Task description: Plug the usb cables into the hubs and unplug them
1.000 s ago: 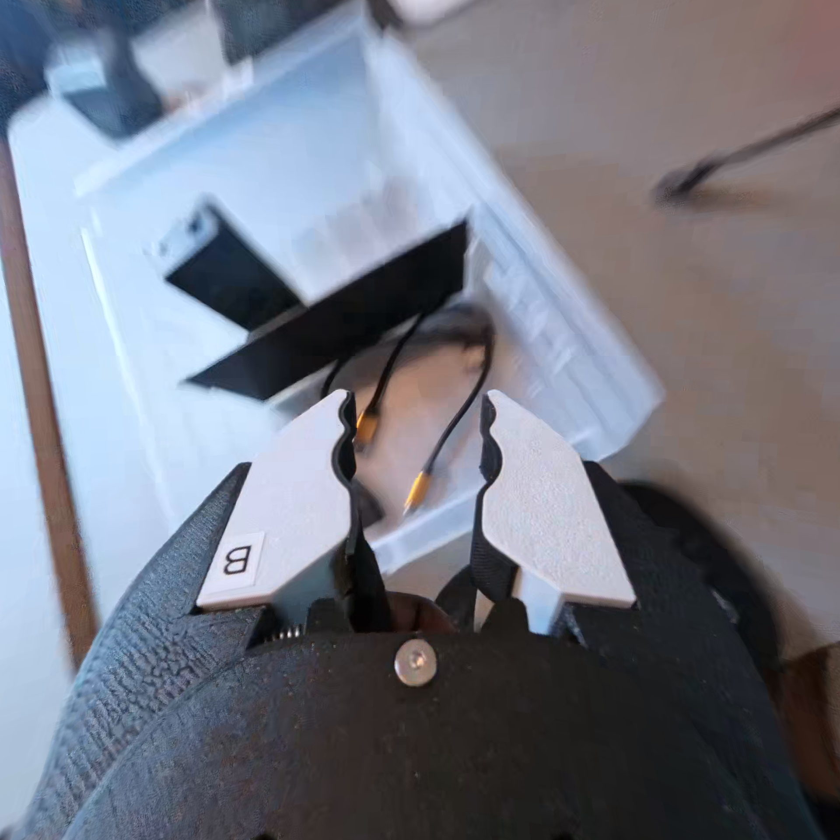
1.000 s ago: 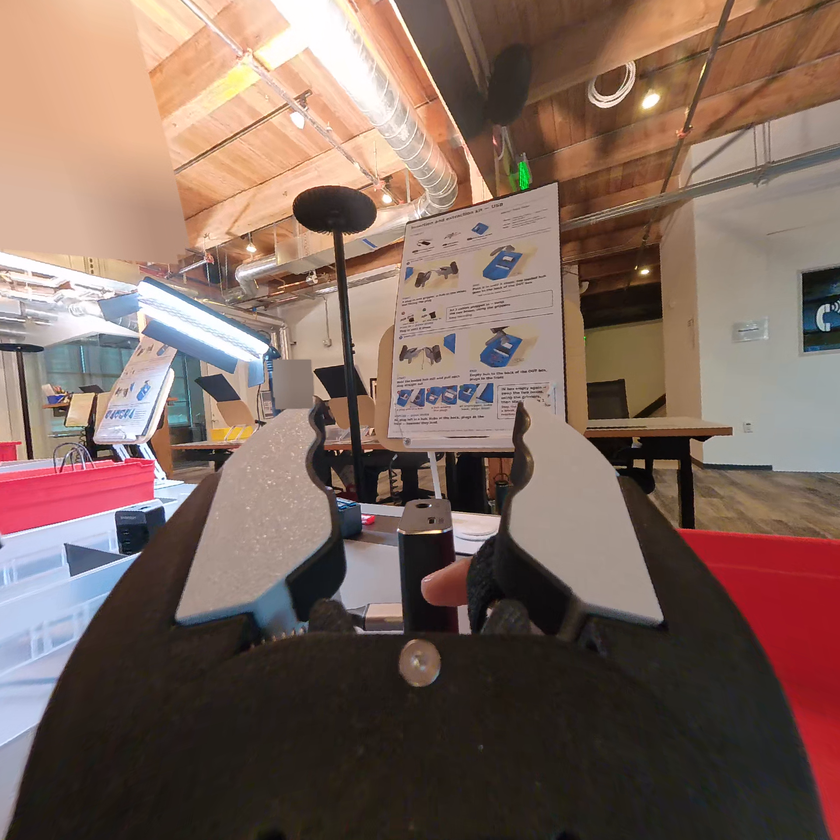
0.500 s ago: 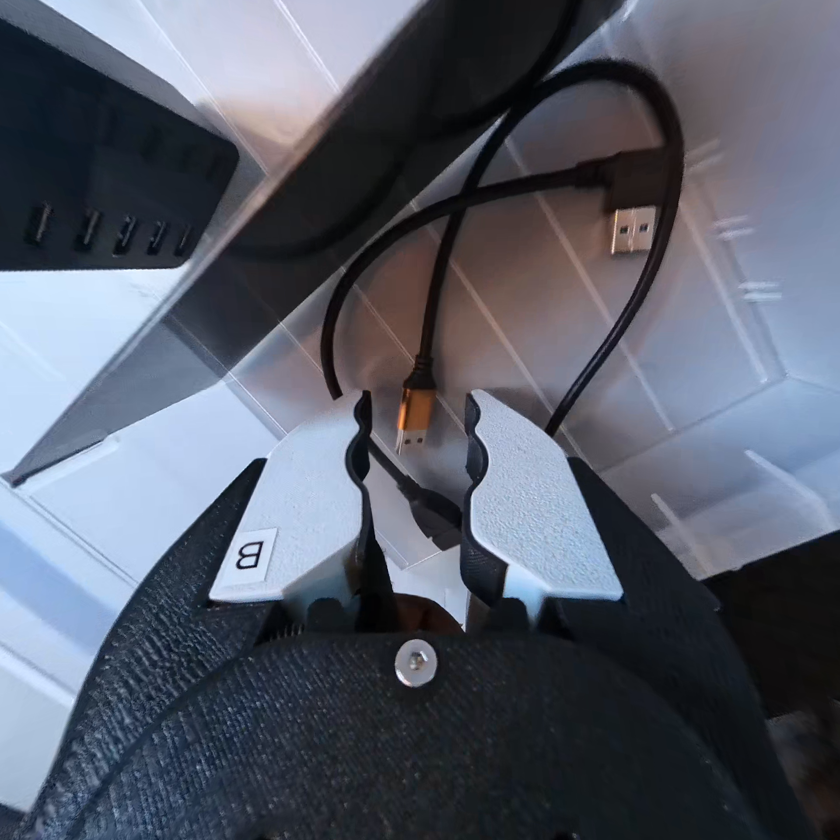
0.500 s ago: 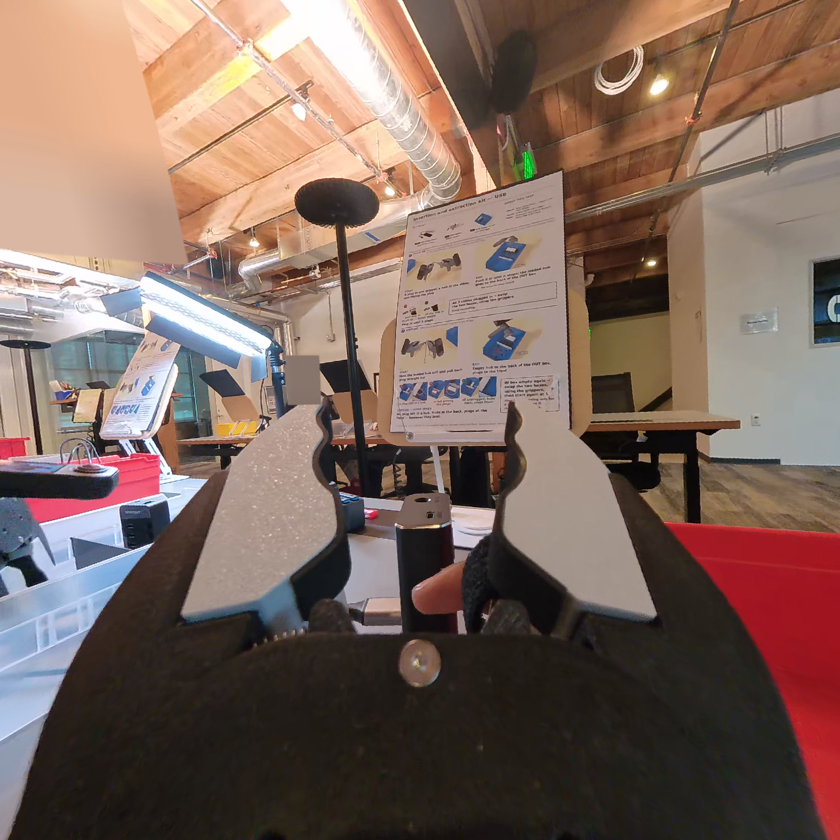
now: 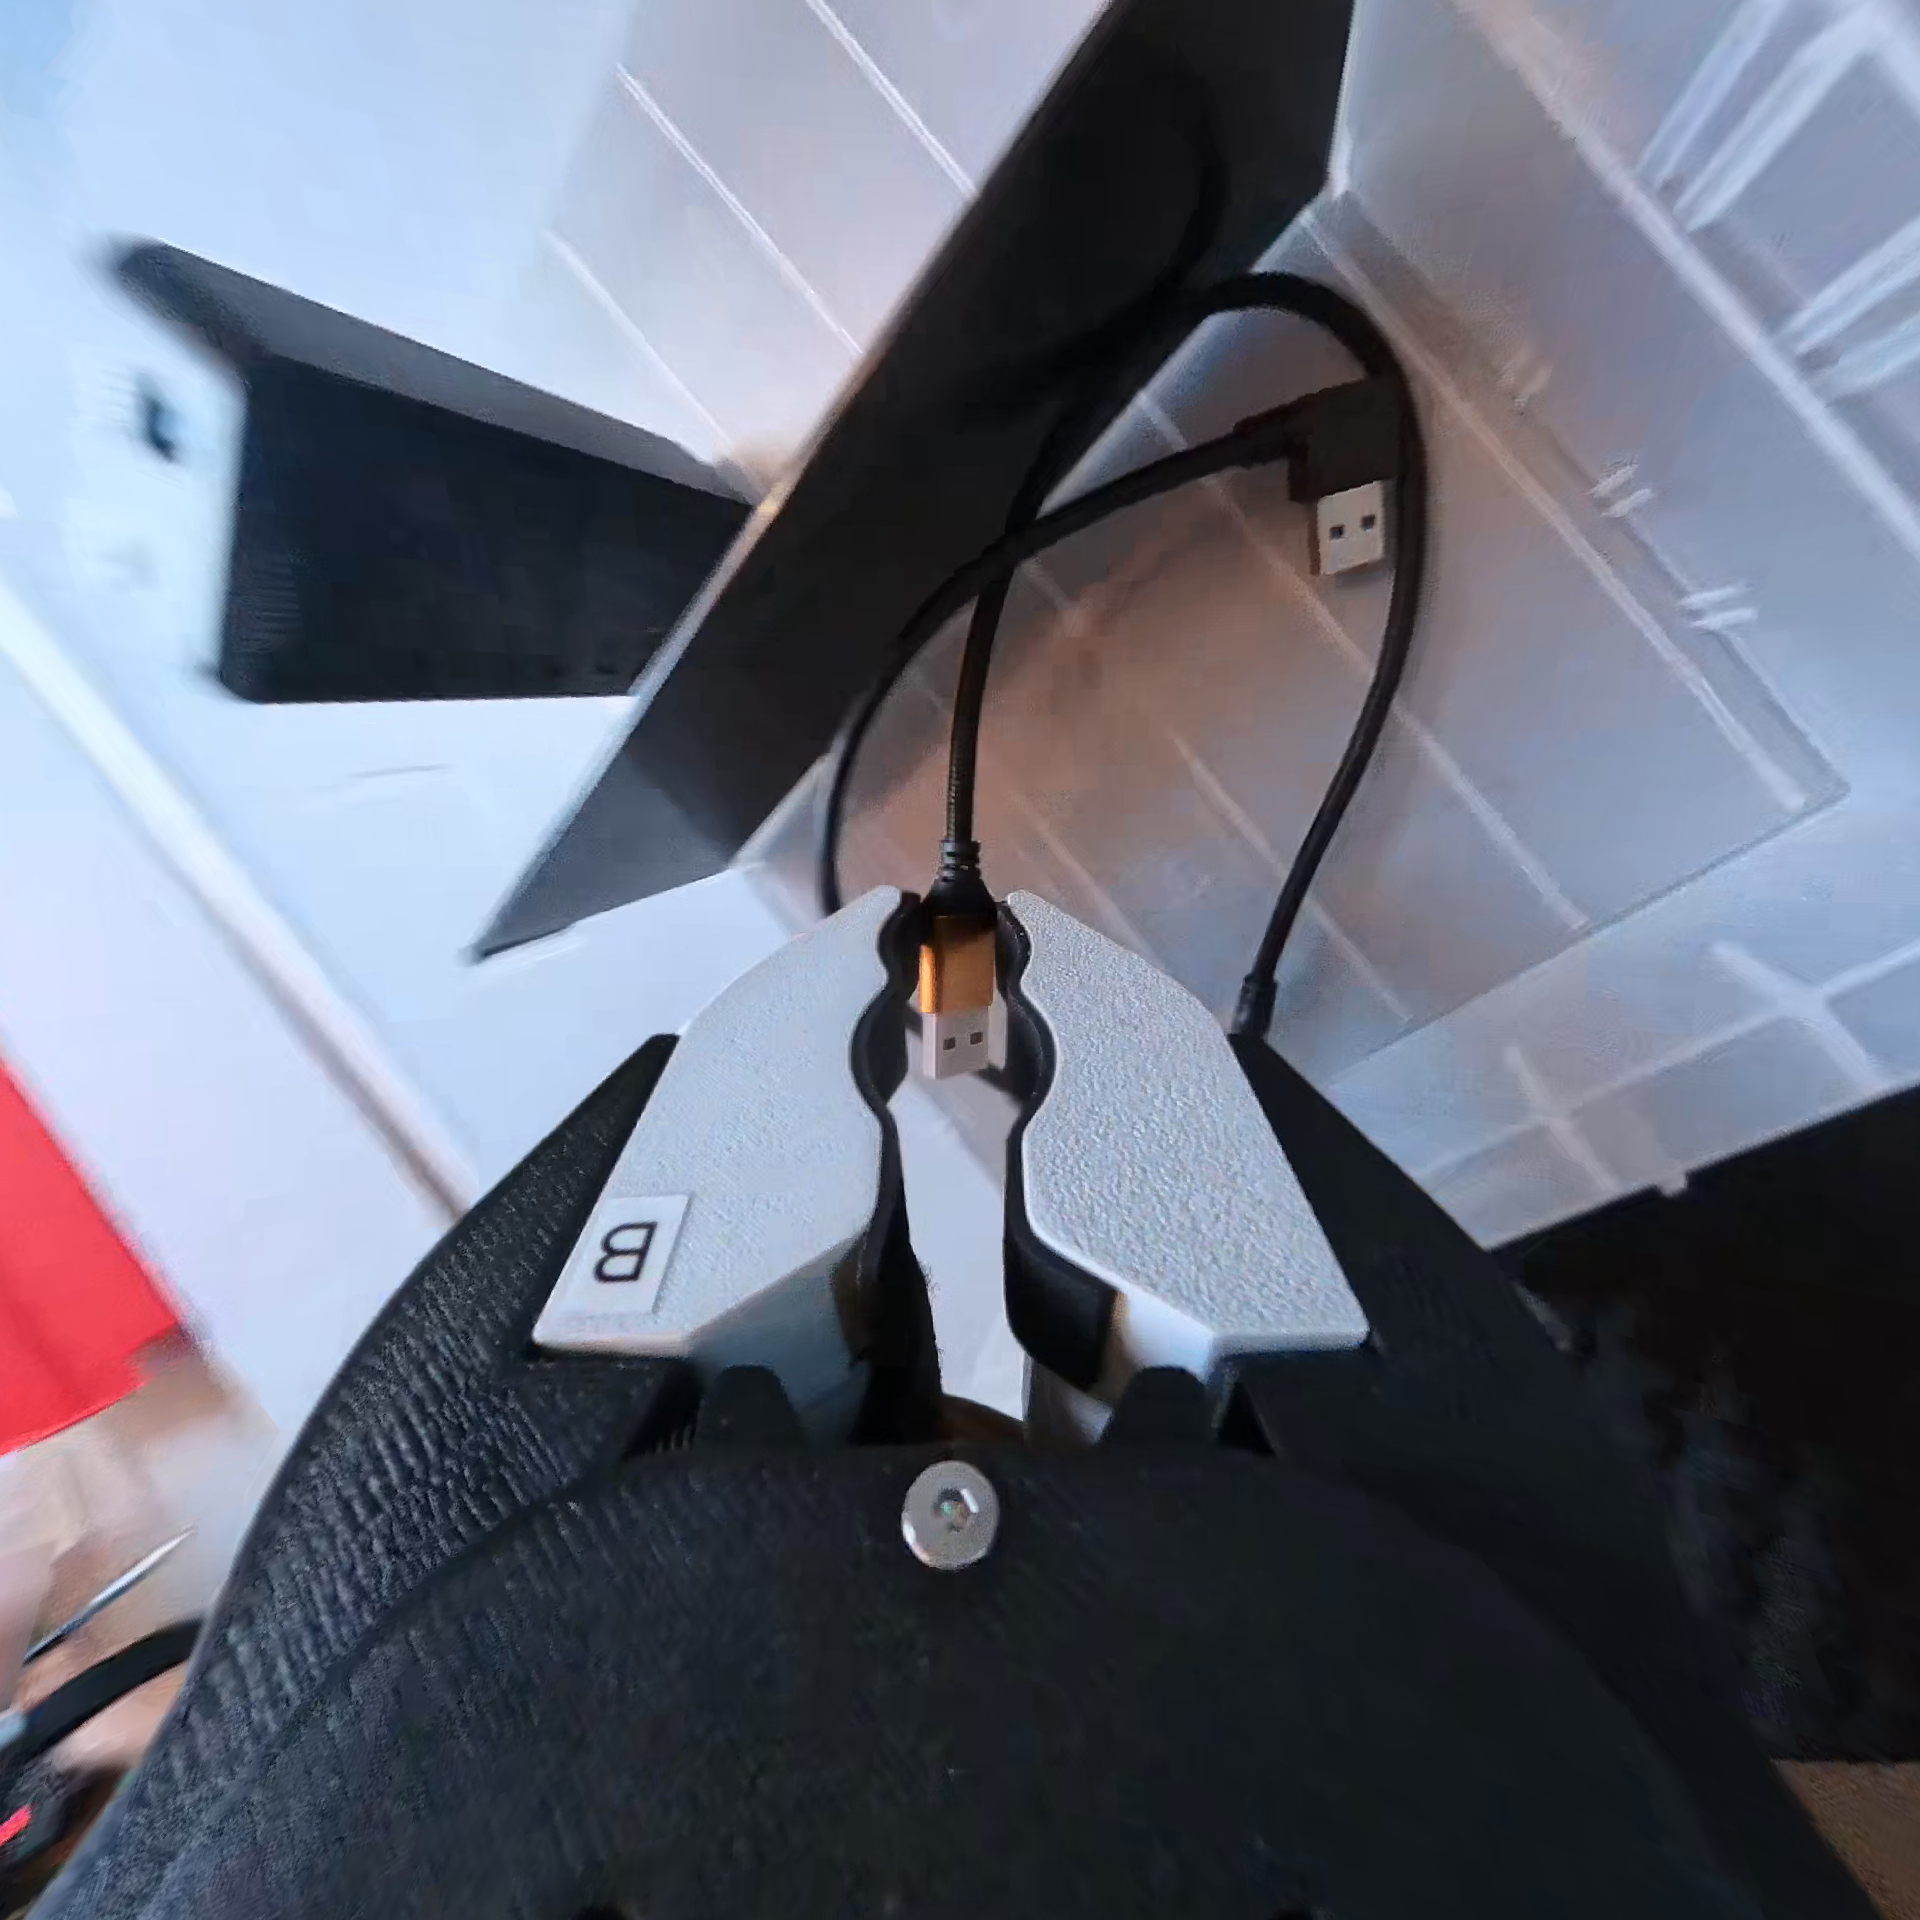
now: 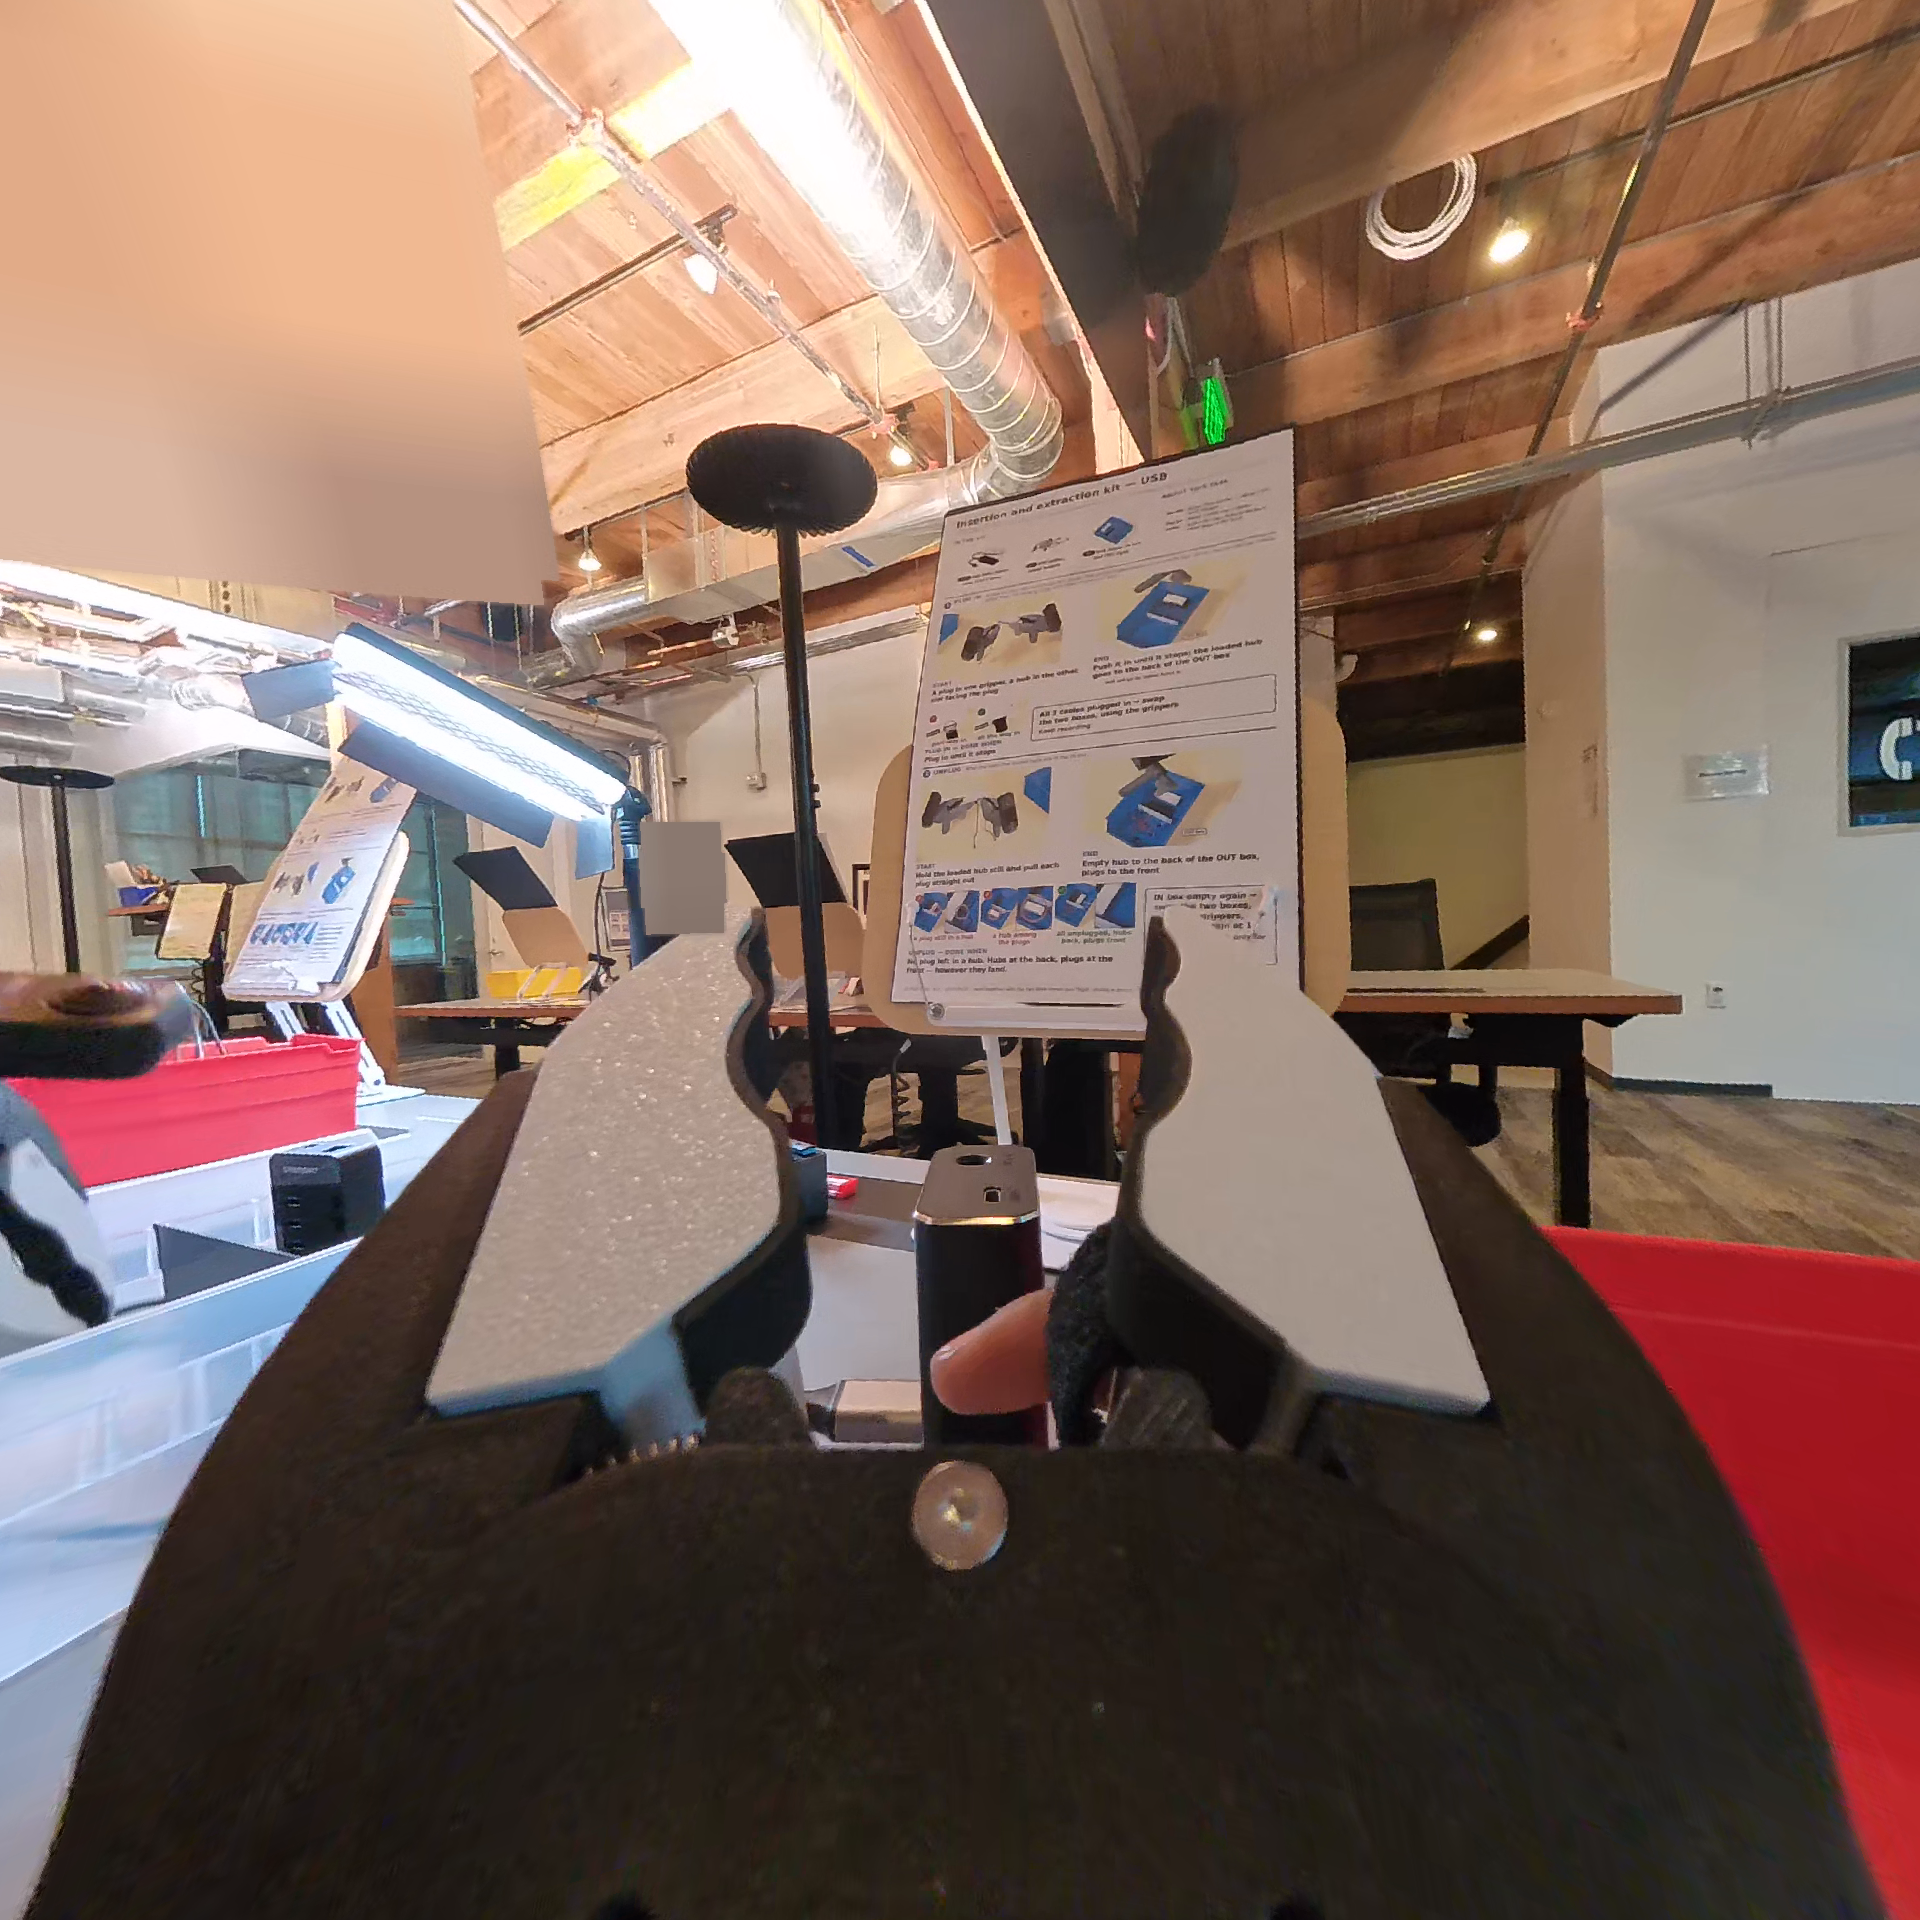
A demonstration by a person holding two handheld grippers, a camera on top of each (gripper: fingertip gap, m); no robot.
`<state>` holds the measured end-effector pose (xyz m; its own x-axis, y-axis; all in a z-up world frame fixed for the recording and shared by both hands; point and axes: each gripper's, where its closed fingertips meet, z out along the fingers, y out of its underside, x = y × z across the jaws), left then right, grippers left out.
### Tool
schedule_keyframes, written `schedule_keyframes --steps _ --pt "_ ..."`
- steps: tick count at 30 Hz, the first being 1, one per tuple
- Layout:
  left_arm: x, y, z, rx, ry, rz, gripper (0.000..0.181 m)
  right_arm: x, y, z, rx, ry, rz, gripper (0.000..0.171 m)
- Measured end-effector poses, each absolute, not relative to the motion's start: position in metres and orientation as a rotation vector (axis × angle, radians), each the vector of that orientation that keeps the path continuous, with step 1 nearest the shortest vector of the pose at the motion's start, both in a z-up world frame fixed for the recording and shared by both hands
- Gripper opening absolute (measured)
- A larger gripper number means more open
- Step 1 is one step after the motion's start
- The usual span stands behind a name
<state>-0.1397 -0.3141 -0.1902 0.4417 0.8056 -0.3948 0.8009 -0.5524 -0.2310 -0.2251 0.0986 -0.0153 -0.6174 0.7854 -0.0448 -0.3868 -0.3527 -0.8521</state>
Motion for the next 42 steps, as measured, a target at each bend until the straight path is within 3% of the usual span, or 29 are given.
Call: schedule_keyframes --steps 9,20,28,33,42 --pt "-0.138 -0.328 -0.063 -2.803 -1.201 1.549 0.014 -0.224 0.098 -0.014 -0.581 -1.1 2.014 0.068" --pt "-0.131 -0.31 -0.036 -2.345 -1.182 1.504 0.014 -0.223 0.101 -0.011 -0.583 -1.09 2.025 0.067" --pt "-0.137 -0.274 0.03 -1.698 -1.023 1.787 0.014 -0.205 0.076 -0.015 -0.438 -1.208 2.166 0.052" --pt "-0.142 -0.213 0.03 -1.665 -0.823 1.618 0.014 -0.181 0.045 -0.026 -0.258 -1.434 2.303 0.045" --pt "-0.145 -0.106 -0.028 -2.152 -0.31 1.664 0.014 -0.149 0.014 -0.045 -0.066 -1.727 2.377 0.059"
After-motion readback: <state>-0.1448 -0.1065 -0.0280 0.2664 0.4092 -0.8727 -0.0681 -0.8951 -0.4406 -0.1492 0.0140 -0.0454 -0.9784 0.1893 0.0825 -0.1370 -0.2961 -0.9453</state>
